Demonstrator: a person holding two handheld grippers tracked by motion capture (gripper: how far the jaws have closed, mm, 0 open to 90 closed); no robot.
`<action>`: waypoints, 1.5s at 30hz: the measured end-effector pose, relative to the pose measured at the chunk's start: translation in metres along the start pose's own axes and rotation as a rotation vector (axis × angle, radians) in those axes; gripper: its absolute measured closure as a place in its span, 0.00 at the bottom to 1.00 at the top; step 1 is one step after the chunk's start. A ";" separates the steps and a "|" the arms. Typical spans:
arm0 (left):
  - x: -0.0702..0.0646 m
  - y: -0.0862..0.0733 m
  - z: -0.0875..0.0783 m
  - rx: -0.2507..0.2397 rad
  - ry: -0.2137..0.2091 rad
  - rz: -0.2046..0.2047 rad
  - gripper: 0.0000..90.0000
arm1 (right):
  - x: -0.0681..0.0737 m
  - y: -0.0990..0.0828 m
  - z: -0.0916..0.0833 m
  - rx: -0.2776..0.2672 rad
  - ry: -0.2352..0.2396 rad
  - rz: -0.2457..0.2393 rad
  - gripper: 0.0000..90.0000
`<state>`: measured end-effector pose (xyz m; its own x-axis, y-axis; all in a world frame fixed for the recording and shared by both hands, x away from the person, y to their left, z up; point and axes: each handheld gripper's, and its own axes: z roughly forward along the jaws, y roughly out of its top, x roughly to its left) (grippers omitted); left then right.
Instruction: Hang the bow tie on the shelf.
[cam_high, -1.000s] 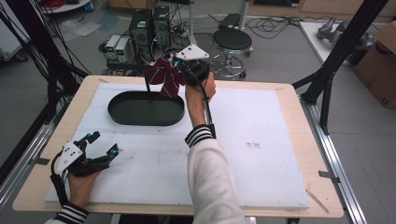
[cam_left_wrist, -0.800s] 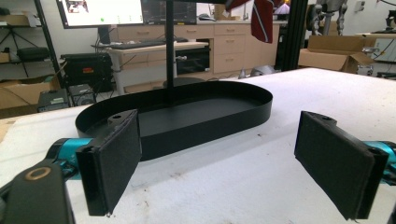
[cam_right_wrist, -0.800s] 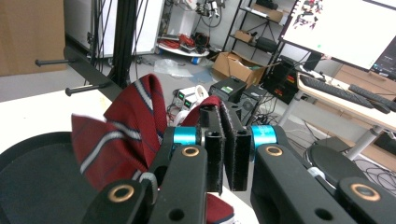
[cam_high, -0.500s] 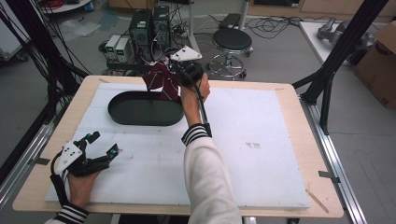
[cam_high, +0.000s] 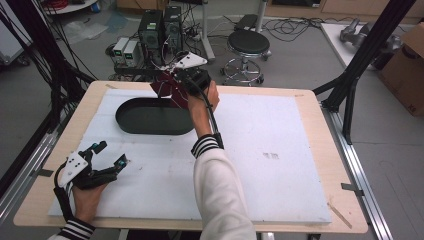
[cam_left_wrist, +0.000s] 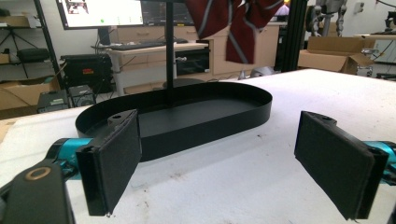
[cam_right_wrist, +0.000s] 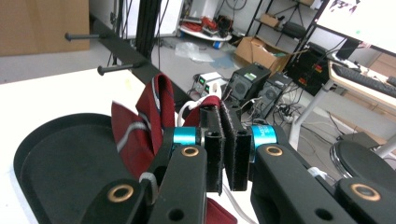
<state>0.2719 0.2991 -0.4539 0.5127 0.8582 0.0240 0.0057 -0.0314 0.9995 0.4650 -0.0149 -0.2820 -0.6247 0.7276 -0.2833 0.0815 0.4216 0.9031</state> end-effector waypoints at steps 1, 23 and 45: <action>0.000 0.000 0.000 -0.001 0.000 0.000 0.17 | 0.000 0.000 0.001 0.006 0.005 0.001 0.97; -0.001 0.000 -0.001 -0.010 0.003 0.000 0.17 | 0.006 -0.009 0.007 0.108 0.039 -0.053 0.96; -0.001 0.000 -0.001 -0.013 0.003 -0.001 0.17 | 0.018 -0.009 0.013 0.168 0.055 -0.149 0.85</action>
<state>0.2710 0.2988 -0.4543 0.5103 0.8597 0.0233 -0.0051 -0.0240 0.9997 0.4634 0.0013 -0.2989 -0.6803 0.6220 -0.3878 0.1105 0.6101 0.7846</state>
